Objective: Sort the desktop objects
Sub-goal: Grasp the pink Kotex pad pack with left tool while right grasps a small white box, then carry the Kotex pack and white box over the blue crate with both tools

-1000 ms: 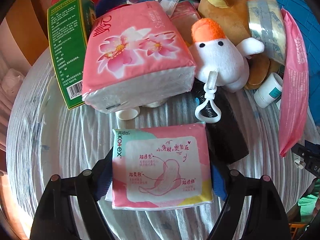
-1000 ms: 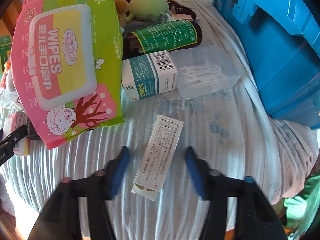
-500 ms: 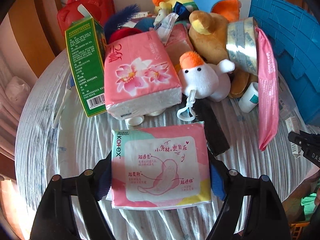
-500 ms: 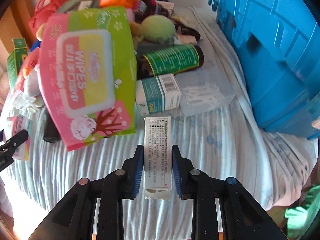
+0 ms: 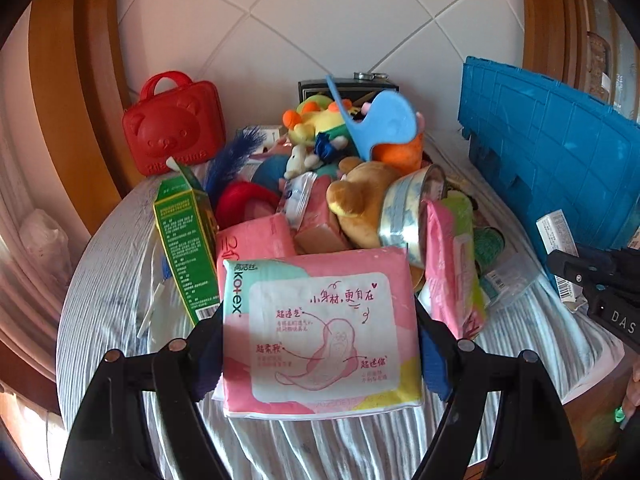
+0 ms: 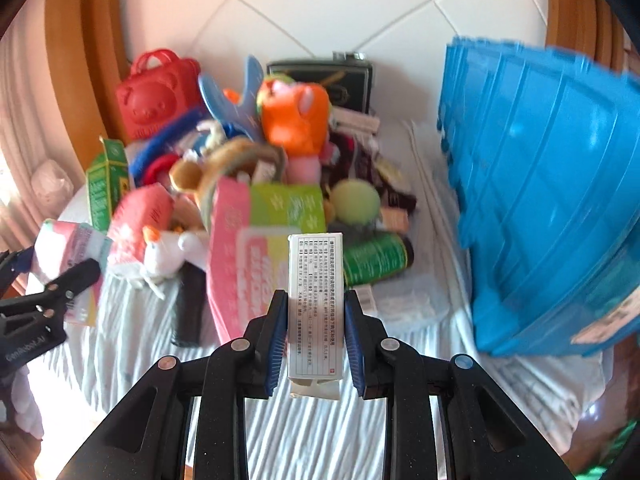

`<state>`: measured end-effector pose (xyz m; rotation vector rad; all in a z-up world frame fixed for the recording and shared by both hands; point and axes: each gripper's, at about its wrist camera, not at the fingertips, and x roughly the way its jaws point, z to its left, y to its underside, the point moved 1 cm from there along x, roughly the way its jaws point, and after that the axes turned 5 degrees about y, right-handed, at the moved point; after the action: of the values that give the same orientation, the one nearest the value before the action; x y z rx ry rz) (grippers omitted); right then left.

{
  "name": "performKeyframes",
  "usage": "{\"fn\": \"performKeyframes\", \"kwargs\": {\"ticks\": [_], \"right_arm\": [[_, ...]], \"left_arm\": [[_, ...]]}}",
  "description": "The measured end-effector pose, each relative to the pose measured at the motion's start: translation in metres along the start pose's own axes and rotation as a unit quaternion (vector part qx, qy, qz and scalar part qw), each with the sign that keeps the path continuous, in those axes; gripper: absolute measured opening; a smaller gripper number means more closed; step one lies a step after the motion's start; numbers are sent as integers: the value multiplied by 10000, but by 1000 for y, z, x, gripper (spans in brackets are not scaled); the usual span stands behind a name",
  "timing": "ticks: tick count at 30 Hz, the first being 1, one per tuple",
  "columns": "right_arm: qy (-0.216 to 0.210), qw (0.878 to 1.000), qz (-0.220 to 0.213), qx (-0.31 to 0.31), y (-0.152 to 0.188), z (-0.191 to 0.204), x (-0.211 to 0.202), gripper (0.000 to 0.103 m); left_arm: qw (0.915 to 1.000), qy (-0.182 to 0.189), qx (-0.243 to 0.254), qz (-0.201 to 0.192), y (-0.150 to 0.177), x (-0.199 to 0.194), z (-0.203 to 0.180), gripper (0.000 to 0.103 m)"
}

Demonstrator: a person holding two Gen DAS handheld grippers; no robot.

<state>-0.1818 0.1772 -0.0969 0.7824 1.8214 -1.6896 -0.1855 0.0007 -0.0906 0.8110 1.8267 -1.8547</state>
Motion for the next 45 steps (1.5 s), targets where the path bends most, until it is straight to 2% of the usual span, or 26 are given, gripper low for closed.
{"fn": "performKeyframes", "kwargs": {"ticks": [8, 15, 19, 22, 30, 34, 39, 45], "right_arm": [[-16, 9953, -961, -110, -37, -18, -52, 26], [-172, 9852, -1703, 23, -77, -70, -103, 26], [191, 9782, -2065, 67, -95, -117, -124, 26], [487, 9745, -2183, 205, -100, -158, -131, 26], [1205, 9677, -2122, 639, -97, -278, -128, 26], [1417, 9677, -1944, 759, -89, -329, -121, 26], [1594, 9694, -1707, 757, -79, -367, -109, 26], [1632, 9715, -1532, 777, -73, -401, -97, 26]], "left_arm": [[9969, 272, 188, -707, -41, -34, -53, 79], [9885, 556, 431, -1336, -90, -58, -123, 79], [9816, 755, 594, -1649, -118, -66, -173, 79], [9782, 886, 680, -1748, -140, -64, -216, 79], [9716, 1208, 925, -1810, -182, -53, -325, 79], [9736, 1234, 1038, -1617, -194, -37, -376, 79], [9771, 1276, 1143, -1261, -191, -15, -418, 79], [9787, 1250, 1201, -1100, -188, -5, -444, 80]]}}
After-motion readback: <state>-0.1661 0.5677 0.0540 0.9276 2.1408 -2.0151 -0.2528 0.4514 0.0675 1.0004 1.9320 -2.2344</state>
